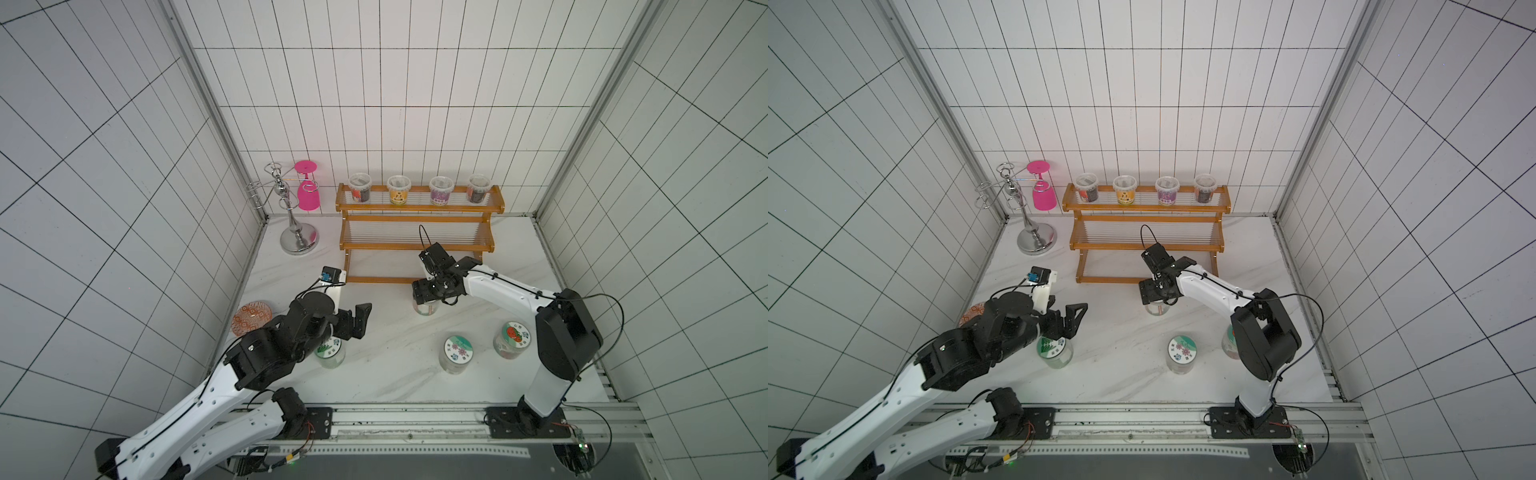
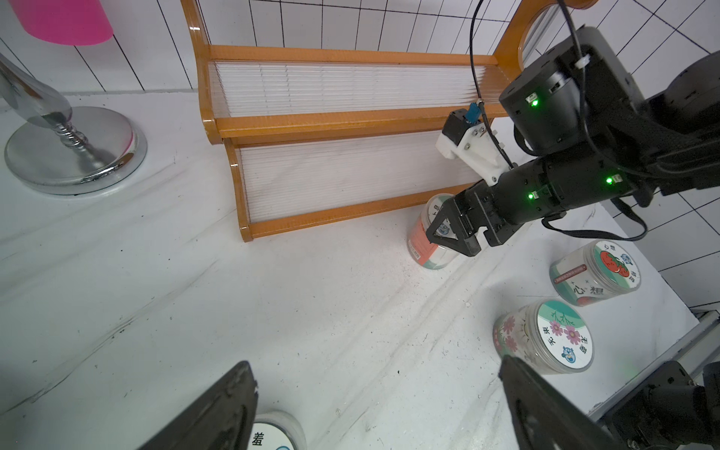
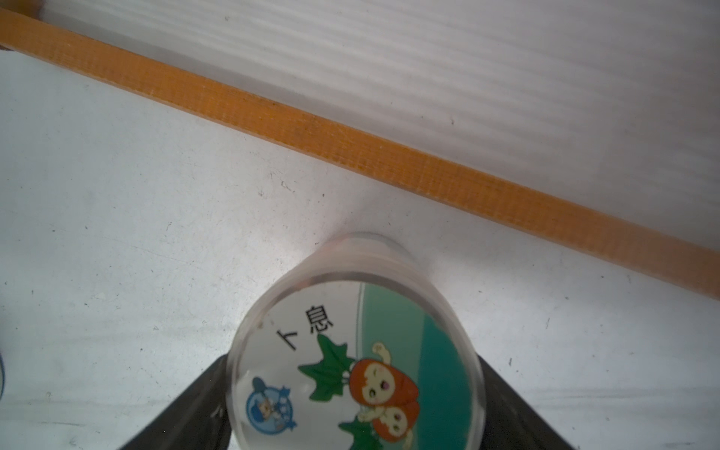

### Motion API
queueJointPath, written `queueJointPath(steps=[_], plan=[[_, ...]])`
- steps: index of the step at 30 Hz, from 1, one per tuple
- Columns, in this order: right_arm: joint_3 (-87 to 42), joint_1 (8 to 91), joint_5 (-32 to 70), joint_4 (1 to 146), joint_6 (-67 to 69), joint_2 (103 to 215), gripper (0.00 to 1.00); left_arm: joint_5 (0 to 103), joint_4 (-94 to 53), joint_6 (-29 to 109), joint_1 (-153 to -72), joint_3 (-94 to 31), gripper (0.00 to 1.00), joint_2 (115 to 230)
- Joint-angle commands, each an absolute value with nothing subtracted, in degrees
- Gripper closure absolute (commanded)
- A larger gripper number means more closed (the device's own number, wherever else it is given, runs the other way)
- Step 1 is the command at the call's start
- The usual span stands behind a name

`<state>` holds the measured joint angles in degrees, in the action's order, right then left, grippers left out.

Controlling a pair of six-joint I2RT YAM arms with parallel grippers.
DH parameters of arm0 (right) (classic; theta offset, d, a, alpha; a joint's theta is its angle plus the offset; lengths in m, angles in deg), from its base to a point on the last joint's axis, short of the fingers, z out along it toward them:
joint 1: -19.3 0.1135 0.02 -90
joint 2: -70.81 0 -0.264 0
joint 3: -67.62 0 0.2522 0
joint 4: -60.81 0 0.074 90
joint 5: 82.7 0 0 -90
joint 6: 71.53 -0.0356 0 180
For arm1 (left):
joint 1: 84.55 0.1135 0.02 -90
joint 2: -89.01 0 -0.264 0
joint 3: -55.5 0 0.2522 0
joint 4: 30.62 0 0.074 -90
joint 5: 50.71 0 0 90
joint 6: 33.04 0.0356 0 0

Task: Place the seed container on the shelf
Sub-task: Pick up the seed jar at the center of the board.

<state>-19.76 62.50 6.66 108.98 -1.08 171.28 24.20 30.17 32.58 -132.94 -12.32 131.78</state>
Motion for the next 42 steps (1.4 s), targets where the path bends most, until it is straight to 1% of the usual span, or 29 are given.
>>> queueJointPath(steps=[1,5,10,15,20,25,33,39,42], plan=[[-21.9,63.1,7.5,113.9,-0.7,168.1,0.36,23.3,28.7,33.9,-133.0,-11.4,0.02,131.4],[-23.5,63.1,7.7,119.1,0.5,163.5,0.39,24.5,25.8,35.6,-133.0,-10.2,0.01,131.6],[-27.5,63.1,8.5,126.0,2.4,157.8,0.41,29.9,18.4,39.9,-133.0,-7.5,0.02,132.3],[-33.4,63.1,10.9,133.0,4.5,154.5,0.43,36.4,7.9,44.7,-133.0,-4.2,0.02,133.8],[-37.8,63.7,13.5,137.0,5.5,152.2,0.45,42.6,-3.1,48.8,-133.0,-0.9,0.01,135.5],[-41.1,65.1,16.5,139.1,6.0,150.6,0.46,46.8,-8.6,52.8,-133.0,-1.0,0.01,139.6],[-44.4,68.2,18.4,140.7,6.9,150.6,0.46,59.3,-14.7,57.5,-133.0,-4.1,0.01,148.4],[-45.9,69.9,19.3,141.6,7.7,151.0,0.46,63.1,-18.0,59.0,-133.0,-5.0,0.01,152.1],[-46.3,70.3,20.2,141.8,7.7,151.0,0.46,63.3,-19.6,58.8,-133.0,-5.1,0.01,153.5]])
